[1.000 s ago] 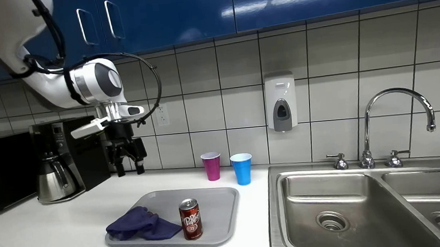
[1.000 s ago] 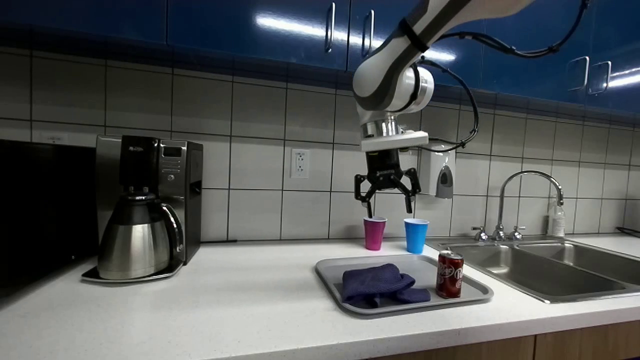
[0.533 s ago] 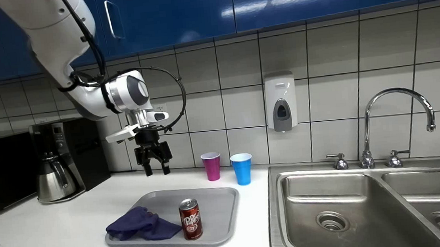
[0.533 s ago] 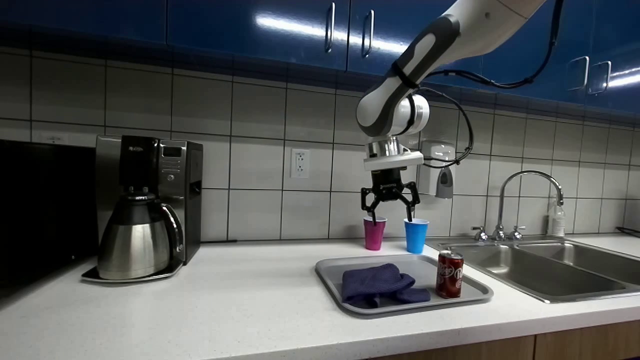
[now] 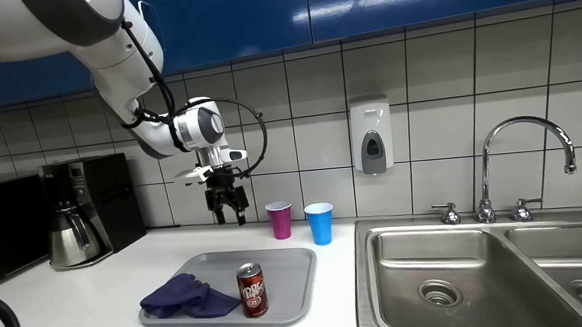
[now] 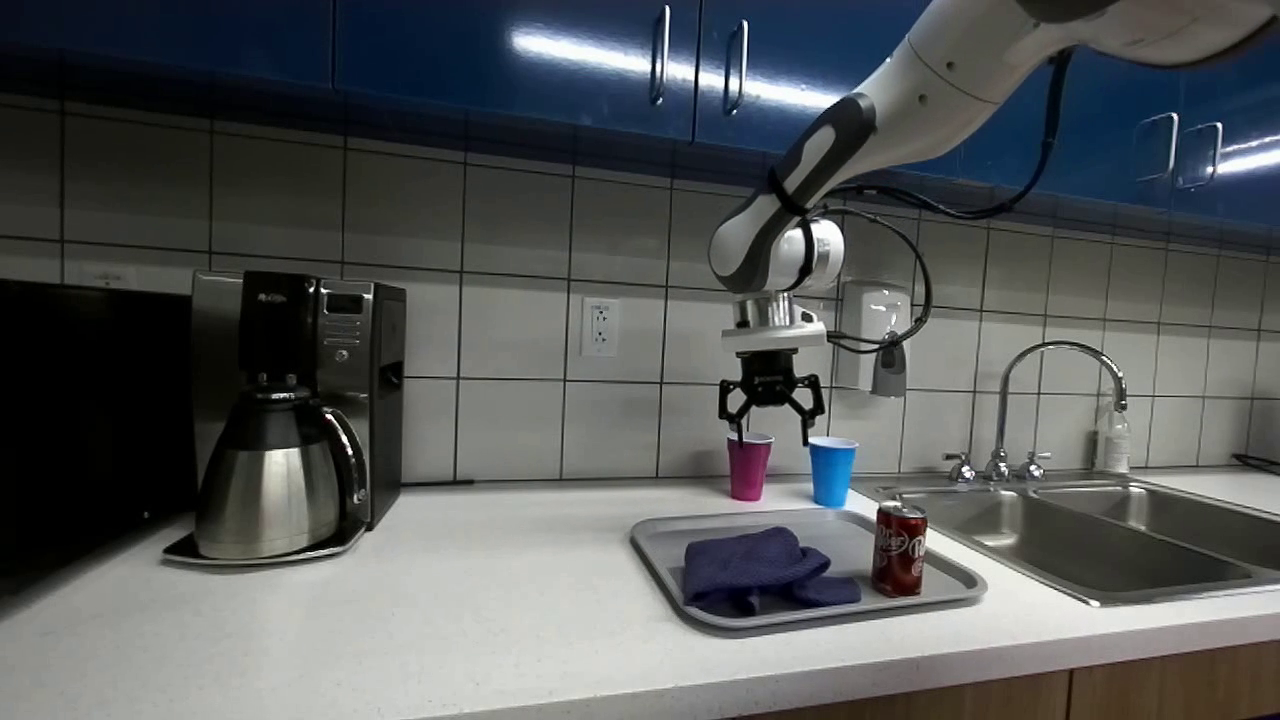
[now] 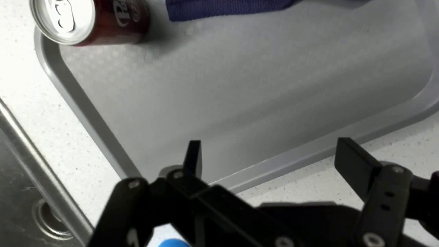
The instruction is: Put the cups on the try
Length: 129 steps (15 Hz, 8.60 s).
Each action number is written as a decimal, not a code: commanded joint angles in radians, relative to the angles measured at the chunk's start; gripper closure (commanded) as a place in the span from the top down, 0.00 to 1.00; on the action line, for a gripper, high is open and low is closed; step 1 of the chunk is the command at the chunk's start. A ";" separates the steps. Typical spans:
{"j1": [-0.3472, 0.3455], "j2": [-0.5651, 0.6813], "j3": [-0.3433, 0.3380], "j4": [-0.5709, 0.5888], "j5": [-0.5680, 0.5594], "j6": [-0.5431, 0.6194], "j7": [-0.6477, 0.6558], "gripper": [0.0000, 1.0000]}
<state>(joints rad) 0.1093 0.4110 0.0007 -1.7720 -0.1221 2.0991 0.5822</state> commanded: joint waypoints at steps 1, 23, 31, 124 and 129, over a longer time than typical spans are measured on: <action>-0.007 0.090 -0.024 0.151 0.050 -0.014 -0.014 1.00; -0.051 0.487 -0.093 0.756 0.135 -0.069 0.005 1.00; -0.061 0.562 -0.120 0.874 0.135 -0.097 0.057 1.00; 0.048 -0.045 -0.048 -0.232 0.047 0.300 -0.149 0.01; 0.048 -0.047 -0.049 -0.231 0.047 0.286 -0.146 0.51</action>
<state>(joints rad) 0.1647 0.4007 -0.0515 -1.9714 -0.0669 2.3847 0.4528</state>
